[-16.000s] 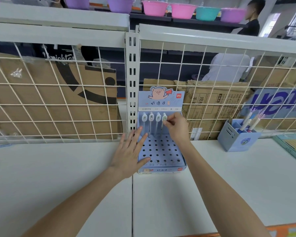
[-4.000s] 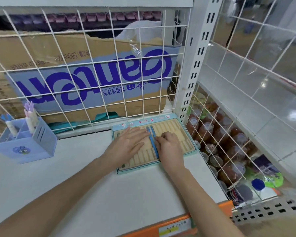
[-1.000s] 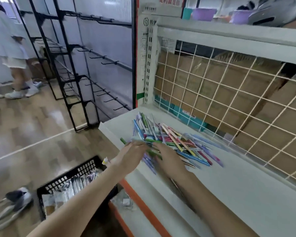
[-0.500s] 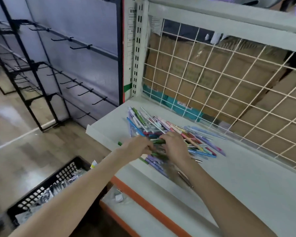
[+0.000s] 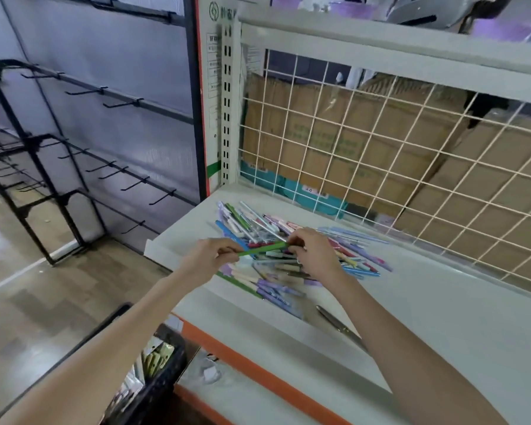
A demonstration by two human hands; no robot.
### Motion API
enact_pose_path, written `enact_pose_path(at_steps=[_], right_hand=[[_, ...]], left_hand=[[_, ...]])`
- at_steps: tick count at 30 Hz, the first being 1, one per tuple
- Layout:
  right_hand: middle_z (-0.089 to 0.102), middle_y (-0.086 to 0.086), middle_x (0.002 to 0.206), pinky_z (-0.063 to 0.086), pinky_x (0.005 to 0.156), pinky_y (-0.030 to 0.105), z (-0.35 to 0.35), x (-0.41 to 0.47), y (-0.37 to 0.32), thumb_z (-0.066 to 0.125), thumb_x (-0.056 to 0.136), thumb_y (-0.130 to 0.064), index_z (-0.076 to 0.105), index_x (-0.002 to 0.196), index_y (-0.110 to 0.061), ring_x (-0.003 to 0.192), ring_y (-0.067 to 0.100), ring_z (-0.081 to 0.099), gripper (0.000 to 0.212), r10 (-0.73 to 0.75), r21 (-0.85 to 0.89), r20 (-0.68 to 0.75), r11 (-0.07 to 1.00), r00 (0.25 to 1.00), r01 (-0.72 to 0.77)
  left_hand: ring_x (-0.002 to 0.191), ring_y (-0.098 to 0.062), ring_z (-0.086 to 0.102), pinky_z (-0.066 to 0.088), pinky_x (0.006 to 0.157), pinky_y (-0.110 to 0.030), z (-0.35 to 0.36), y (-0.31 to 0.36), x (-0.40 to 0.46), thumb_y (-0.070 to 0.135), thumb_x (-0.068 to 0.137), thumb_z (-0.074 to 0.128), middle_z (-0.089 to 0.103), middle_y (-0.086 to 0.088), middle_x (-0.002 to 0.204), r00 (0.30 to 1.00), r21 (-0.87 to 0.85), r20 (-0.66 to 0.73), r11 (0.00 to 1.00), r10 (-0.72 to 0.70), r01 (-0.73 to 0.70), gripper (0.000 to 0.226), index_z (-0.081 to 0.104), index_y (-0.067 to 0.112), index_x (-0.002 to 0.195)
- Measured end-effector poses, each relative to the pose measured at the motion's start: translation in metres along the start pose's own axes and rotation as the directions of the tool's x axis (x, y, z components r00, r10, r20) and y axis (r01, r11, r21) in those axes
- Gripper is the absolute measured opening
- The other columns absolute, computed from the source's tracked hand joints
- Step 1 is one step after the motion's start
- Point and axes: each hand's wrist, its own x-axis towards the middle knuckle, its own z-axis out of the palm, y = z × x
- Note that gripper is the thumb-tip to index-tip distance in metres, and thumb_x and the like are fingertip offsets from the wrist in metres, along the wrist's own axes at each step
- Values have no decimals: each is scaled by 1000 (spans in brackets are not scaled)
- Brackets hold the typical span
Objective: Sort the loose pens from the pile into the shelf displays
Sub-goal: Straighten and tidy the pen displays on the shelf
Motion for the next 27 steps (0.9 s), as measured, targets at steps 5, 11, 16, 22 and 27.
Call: enact_pose_path(at_steps=[5,11,16,22,27], right_hand=[[63,2,99,43,80,23,-22,4,-6,59,90,-10,59,100,-10,89,15,58,10,169,472,-191,880,967,-61],[64,13,88,55,74,40,-49,-5,11,54,89,4,52,100,-5,73,21,65,15,511,970,-30,222,859,-98],[63,16,77,60,68,39,-63,-36,34,53,84,14,47,101,-8,63,24,68,28,541,995,-20,-68,841,67],[66,18,67,59,64,32,-77,-84,55,58,85,10,42,74,-10,66,32,68,27,620,995,-21,-65,784,78],[65,16,65,59,75,35,-85,-123,75,53,86,11,41,68,-10,68,31,70,30,617,985,25,-149,786,86]], left_hand=[[65,13,60,45,65,-7,-3,7,0,-2,88,58,67,17,71,993,-231,-80,971,-85,64,15,64,4,101],[59,7,59,48,60,-10,18,46,5,-3,86,58,67,16,62,994,-495,-33,866,-107,77,13,60,2,98],[69,-3,67,55,66,-19,51,76,10,-4,85,60,72,10,69,987,-643,132,751,-88,153,23,53,3,106],[79,-13,70,54,66,-20,88,108,16,-5,86,58,74,-2,83,966,-677,257,717,16,168,36,44,6,118],[74,-1,67,53,60,-16,118,140,19,-11,86,54,66,0,89,961,-631,265,767,74,115,39,42,-10,123]])
